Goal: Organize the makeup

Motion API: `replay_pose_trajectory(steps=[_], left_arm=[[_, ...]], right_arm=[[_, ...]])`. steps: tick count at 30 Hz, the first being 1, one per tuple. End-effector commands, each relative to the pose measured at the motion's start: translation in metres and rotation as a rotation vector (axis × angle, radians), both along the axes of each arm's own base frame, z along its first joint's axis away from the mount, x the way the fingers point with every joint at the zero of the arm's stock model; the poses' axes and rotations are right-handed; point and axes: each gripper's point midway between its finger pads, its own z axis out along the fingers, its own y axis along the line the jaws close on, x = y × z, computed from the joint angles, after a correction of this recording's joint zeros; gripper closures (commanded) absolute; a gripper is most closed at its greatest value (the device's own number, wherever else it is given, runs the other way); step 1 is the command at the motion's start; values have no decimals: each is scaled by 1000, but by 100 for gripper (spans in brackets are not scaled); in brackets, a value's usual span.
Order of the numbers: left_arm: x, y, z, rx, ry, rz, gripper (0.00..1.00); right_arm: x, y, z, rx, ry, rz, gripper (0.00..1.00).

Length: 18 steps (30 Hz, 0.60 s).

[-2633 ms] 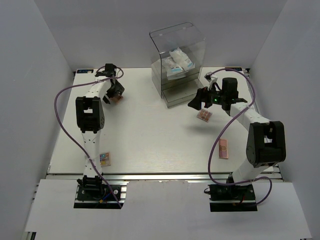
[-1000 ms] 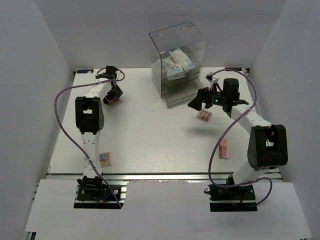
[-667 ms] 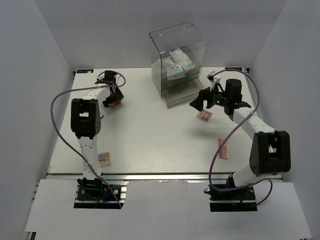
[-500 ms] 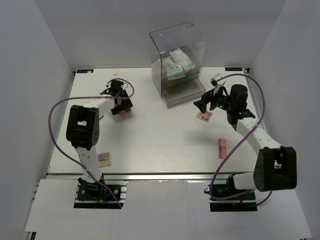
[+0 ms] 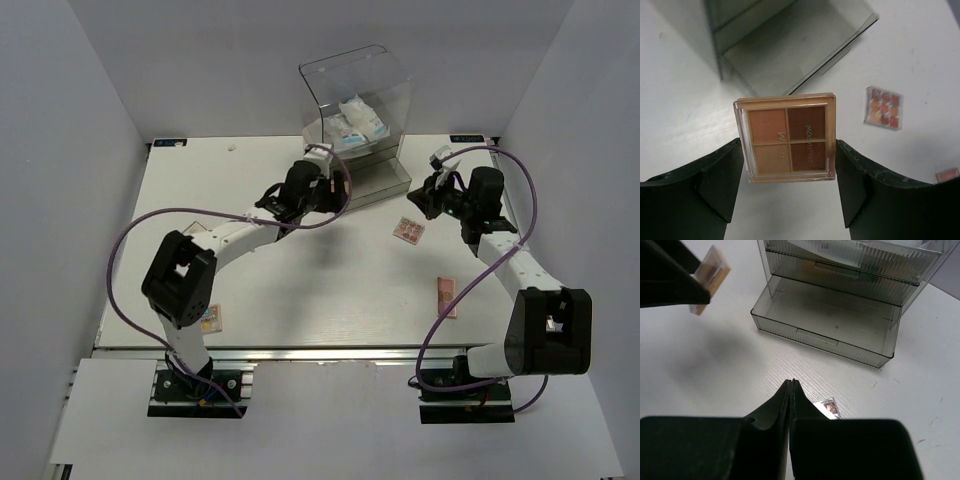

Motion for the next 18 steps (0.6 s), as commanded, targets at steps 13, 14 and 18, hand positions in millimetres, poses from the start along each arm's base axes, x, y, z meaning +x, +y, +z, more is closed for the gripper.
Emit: replay_pose_trajectory(steps=[13,14,18], left_arm=[[111,-71,35,227,-273,64,90],[114,-74,23,238,-263,73,89],[121,-76,14,243,-249,132,73]], right_arm=[[-9,-18,7,26,-23,-55,100],[-10,-18,5,28,-18,-55,100],[-13,-18,2,30,-12,-55,97]])
